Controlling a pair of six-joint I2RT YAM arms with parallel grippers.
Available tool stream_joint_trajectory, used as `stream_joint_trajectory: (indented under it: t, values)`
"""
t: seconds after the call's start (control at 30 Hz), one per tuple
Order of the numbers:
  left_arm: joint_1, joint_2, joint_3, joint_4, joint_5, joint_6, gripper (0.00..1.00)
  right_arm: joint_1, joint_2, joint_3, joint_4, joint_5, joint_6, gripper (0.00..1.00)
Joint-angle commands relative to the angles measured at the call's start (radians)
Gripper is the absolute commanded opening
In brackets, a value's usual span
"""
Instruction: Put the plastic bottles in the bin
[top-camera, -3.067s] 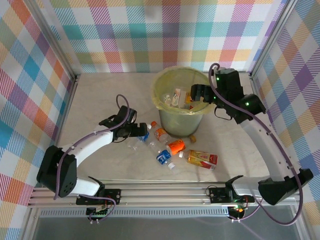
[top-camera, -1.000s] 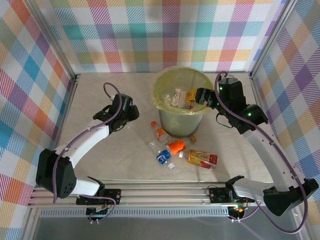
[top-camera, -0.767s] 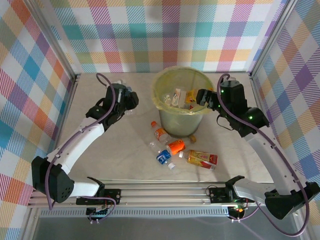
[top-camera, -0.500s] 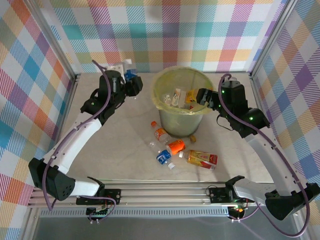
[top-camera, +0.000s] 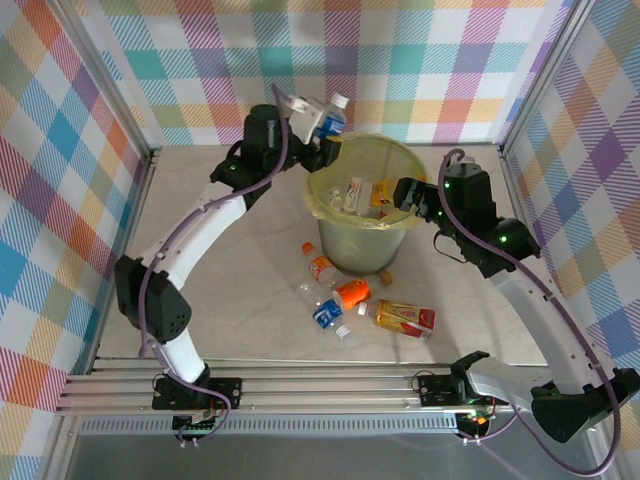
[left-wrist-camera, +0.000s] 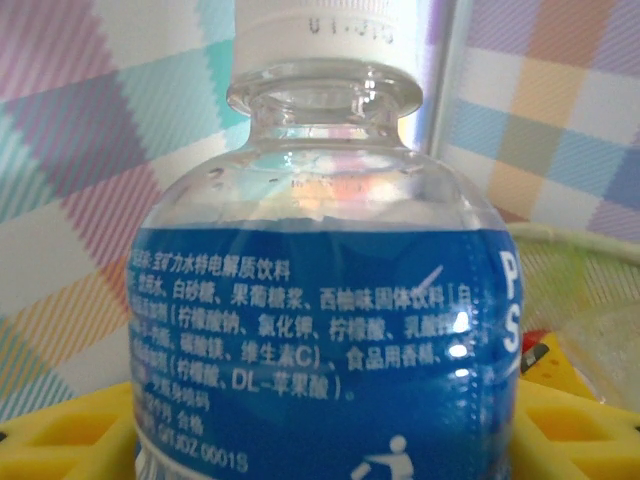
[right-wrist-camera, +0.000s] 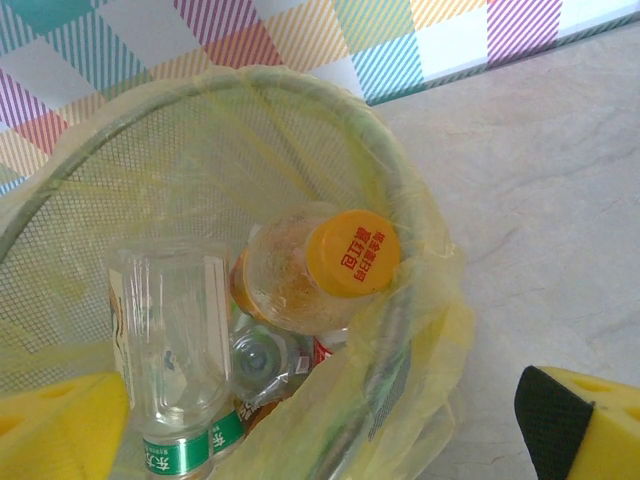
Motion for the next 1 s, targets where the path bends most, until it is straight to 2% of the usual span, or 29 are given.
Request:
stream_joint_trajectory:
  t: [0.0, 0.17, 0.47, 0.63, 0.97]
  values:
    - [-0.014, 0.05, 0.078, 0.047, 0.109, 0.172, 0.66, 0.008, -0.026, -0.006, 0.014, 0.016, 0.015, 1.0]
    - [-0.02, 0.149, 0.183, -0.006, 0.132, 0.24, 0.68, 0.008, -0.04, -0.009, 0.008, 0.028, 0.019, 1.0]
    - [-0.038, 0.257, 0.322, -0.15, 0.177, 0.368, 0.77, 0.007, -0.054, -0.012, -0.001, 0.04, 0.019, 1.0]
    - [-0.041, 0.265, 0.328, -0.163, 0.21, 0.384, 0.8, 0.007, -0.061, -0.012, -0.006, 0.048, 0.017, 1.0]
    - [-0.042, 0.245, 0.323, -0.157, 0.196, 0.367, 0.81, 0.007, -0.063, -0.004, -0.03, 0.048, 0.017, 0.99]
